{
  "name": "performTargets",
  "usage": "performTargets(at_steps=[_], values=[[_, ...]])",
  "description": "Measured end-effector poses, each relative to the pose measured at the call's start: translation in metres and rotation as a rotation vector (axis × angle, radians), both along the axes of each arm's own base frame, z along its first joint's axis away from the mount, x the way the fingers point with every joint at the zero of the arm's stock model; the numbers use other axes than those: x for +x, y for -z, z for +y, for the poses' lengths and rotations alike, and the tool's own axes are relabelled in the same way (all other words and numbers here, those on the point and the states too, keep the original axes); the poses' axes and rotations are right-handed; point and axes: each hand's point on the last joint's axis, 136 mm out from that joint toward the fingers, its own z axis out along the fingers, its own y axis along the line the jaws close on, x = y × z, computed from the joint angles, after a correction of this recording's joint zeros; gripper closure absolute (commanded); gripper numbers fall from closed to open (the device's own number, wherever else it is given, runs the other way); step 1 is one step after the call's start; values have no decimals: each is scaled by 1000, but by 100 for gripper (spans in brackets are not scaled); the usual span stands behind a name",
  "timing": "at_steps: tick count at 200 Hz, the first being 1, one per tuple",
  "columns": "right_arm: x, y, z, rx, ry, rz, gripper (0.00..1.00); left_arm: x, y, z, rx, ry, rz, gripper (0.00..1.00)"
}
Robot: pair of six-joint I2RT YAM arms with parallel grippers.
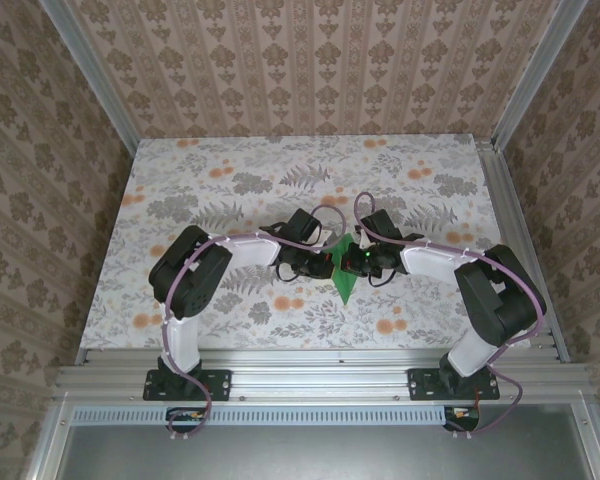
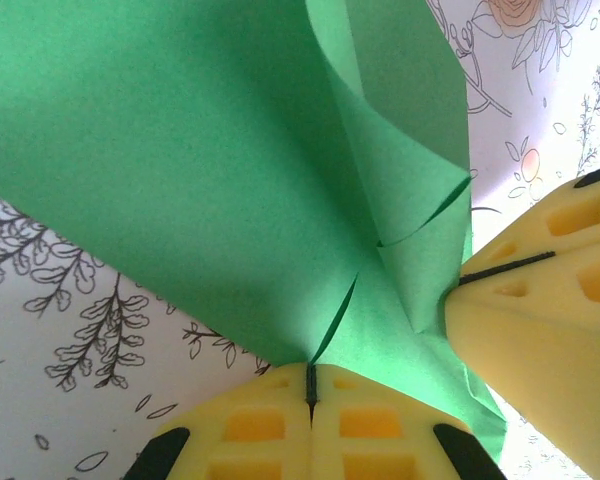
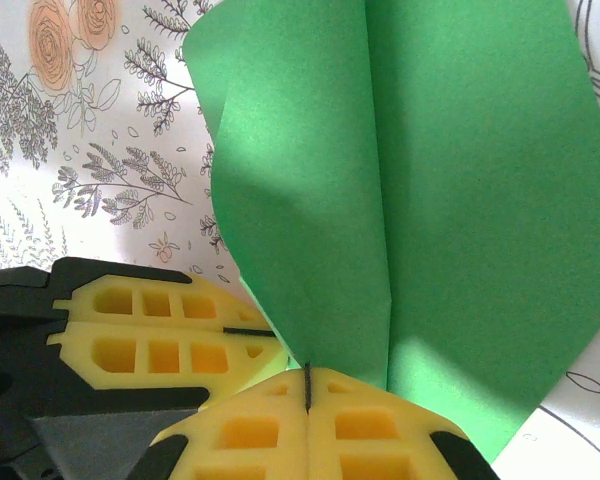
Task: Fold a paper plane with a square sheet of paper (pick it up from the middle)
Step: Fourth fold the wing at the center of the table.
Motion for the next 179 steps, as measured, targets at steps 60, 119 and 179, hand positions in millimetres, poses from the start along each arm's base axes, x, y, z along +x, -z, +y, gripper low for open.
performTargets(at_steps=[60, 119, 179], values=[[3, 2, 6, 33, 12, 12, 98, 1, 1, -1, -23, 3, -2, 100], [4, 7, 7, 40, 19, 26, 97, 1, 1, -1, -42, 4, -1, 100], [4, 14, 11, 52, 10, 38, 96, 1, 1, 0, -66, -2, 2, 100]])
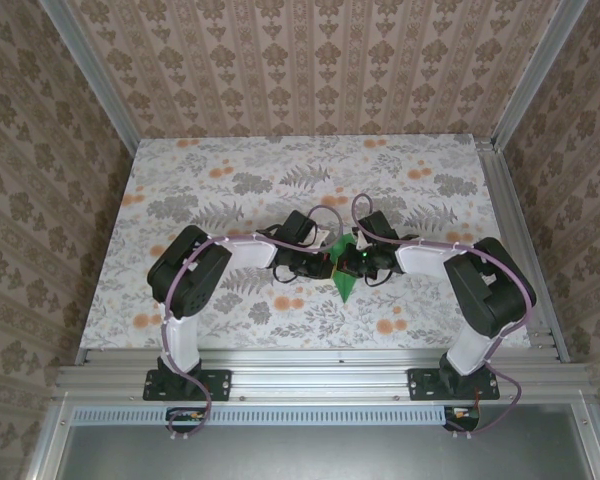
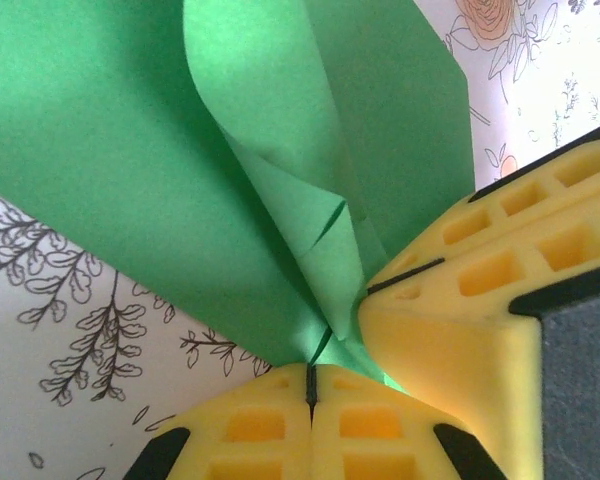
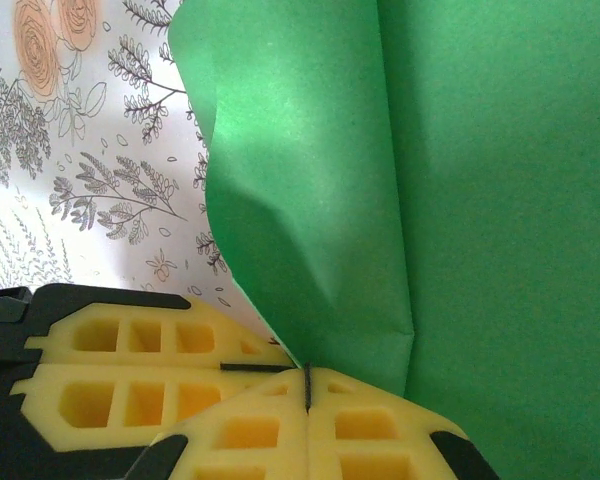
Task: Fold a paper plane with a square sheet of paper (pick it up from the middle)
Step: Fourth fold the wing at the center of the table.
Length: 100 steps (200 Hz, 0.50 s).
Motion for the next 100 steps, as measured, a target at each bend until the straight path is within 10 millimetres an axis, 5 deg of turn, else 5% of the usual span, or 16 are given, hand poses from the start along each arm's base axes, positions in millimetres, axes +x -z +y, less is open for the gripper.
performTargets(at_steps=[100], values=[[0, 5, 3, 13, -6, 8, 86, 0, -1, 0, -23, -2, -13, 100]])
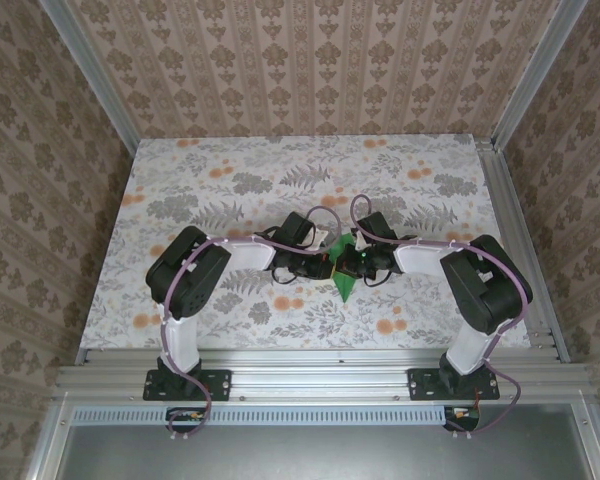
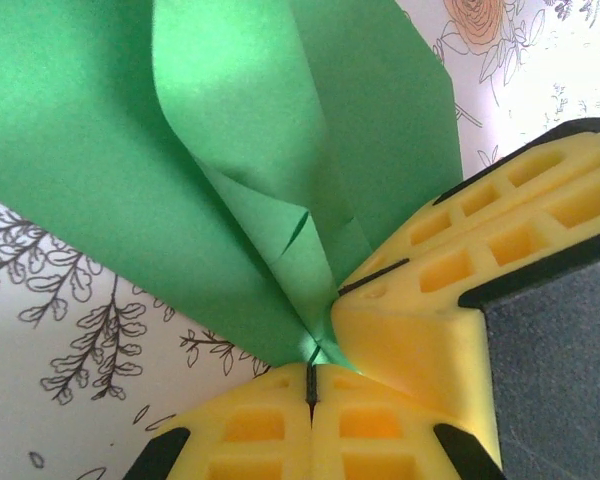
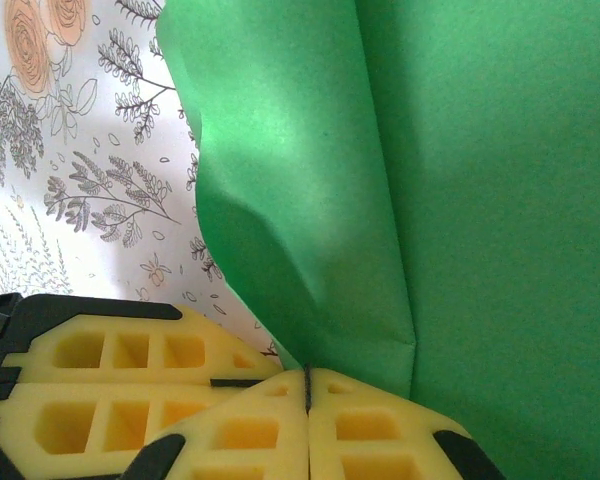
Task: Fold a paper plane with a square sheet of paper (pick it up from the middle)
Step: Fourth fold the wing at the center of the table.
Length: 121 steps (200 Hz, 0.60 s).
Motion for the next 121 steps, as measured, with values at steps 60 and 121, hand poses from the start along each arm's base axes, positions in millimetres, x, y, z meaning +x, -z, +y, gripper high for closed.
performTargets(at_steps=[60, 121], values=[[-2, 3, -2, -4, 2, 7, 79, 0, 0, 1, -11, 0, 3, 100], [-2, 4, -1, 32, 13, 5, 80, 0, -1, 1, -12, -3, 6, 100]])
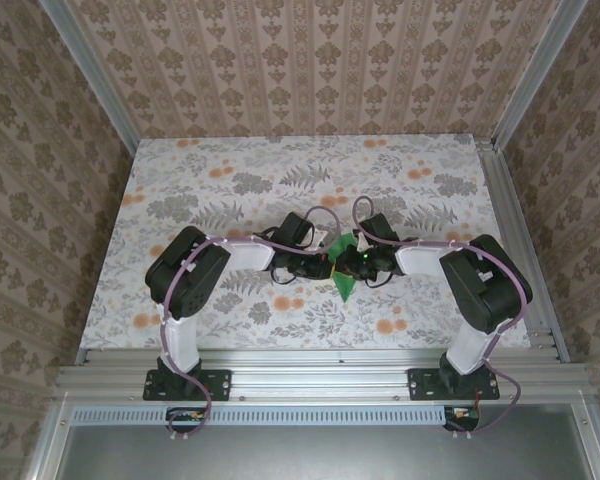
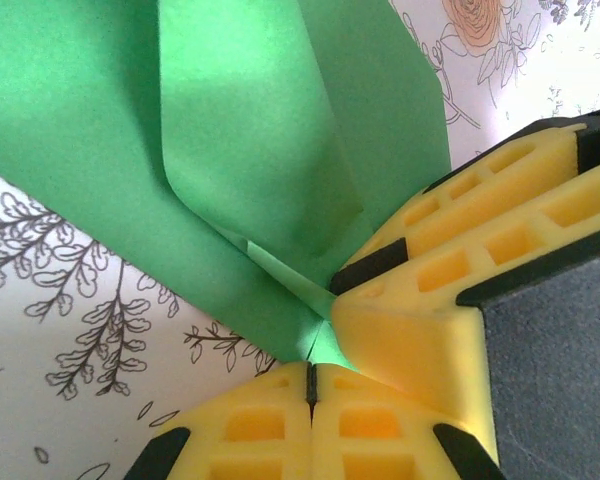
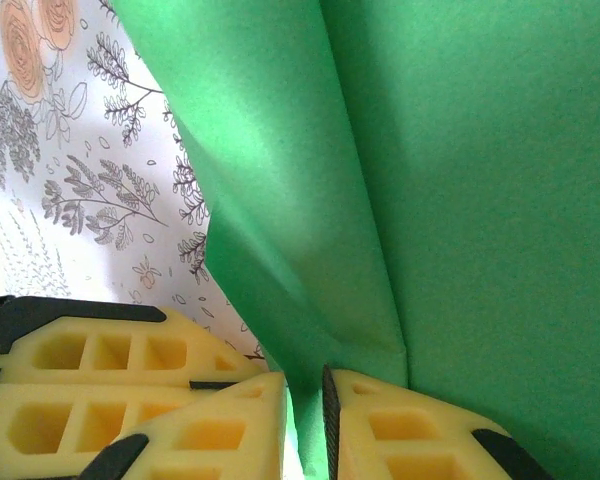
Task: Fold a paper plane with a square sheet of paper (pick it up from the middle)
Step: Fourth fold the wing at the center of the table.
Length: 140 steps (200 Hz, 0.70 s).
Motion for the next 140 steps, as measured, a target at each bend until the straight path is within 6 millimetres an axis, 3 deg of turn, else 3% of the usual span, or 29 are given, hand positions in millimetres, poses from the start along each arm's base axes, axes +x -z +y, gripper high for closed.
performTargets(at_steps=[140], values=[[2, -1, 4, 146, 62, 34, 89, 0, 0, 0, -10, -8, 4, 100]])
